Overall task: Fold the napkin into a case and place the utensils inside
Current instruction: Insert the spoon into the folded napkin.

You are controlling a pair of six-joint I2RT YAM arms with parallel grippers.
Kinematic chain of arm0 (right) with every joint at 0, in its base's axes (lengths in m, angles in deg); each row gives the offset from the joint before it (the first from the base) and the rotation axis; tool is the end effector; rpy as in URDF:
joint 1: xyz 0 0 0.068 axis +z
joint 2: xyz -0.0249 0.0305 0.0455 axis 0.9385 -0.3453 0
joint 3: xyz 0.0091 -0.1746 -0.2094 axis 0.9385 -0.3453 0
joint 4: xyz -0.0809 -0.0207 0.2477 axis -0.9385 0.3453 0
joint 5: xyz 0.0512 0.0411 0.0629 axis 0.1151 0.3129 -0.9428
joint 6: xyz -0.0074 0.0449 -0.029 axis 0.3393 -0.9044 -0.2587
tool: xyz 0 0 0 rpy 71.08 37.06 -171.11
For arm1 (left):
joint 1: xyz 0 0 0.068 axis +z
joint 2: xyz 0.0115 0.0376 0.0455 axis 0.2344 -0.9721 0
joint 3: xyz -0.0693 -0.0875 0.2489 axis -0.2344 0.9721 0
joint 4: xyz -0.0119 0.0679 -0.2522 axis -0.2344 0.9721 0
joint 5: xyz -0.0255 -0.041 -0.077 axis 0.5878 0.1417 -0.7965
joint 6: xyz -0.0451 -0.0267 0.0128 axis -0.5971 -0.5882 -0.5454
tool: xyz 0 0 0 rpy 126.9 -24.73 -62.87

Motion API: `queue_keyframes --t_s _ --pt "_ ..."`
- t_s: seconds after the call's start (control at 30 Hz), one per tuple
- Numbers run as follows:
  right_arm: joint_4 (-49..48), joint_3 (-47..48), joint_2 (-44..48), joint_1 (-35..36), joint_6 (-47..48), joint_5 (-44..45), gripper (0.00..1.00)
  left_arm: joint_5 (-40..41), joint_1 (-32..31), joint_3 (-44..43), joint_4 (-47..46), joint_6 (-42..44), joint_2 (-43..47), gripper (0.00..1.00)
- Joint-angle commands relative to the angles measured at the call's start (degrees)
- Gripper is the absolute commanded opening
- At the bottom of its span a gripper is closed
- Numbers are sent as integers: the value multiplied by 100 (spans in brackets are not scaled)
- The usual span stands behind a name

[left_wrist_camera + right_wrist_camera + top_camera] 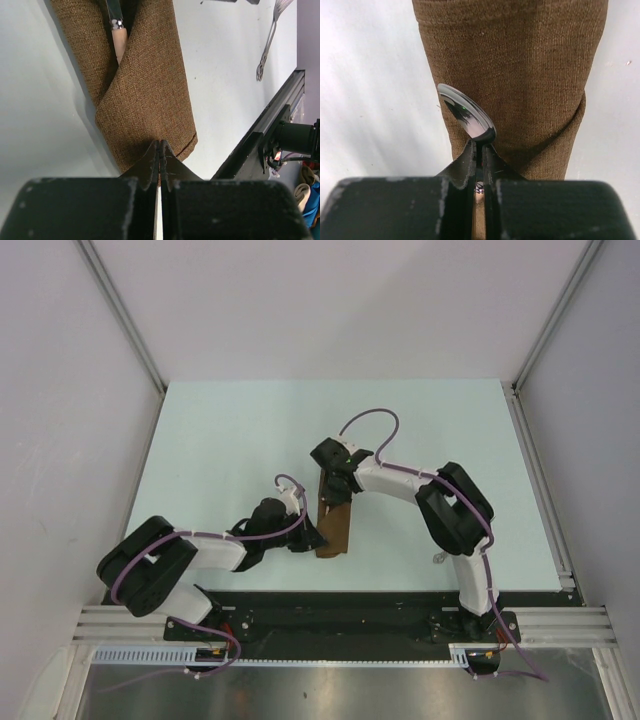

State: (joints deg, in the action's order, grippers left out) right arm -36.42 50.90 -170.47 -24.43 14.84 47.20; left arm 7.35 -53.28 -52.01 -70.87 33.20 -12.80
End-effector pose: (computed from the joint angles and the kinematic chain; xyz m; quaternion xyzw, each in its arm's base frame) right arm 0.3065 0.3033 0.1676 0.0479 0.9702 0.1201 0.2047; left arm 0.1797 -0.1639 0.1248 0.0359 0.8691 -0.4217 0.2560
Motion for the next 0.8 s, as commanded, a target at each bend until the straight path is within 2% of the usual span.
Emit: queue_keyframes --t_s 0.0,0.3,0.4,0.67,0.7,0.77 --pt "81 -197 301 130 -194 -1 0 -39 17 37 -220 -16 -23 0" --pt "81 -452 547 236 -308 78 2 -22 9 19 -211 -7 -14 0" --pt "64 -522 617 262 -352 60 10 -31 9 28 -202 -7 -23 0" --pt "-77 -418 670 192 86 -98 21 -39 17 2 -141 28 82 0" --pt "-86 -382 679 175 131 -98 28 -39 17 2 -114 19 117 0" --pt "2 -286 714 157 245 -63 35 -4 17 -7 -35 63 231 0"
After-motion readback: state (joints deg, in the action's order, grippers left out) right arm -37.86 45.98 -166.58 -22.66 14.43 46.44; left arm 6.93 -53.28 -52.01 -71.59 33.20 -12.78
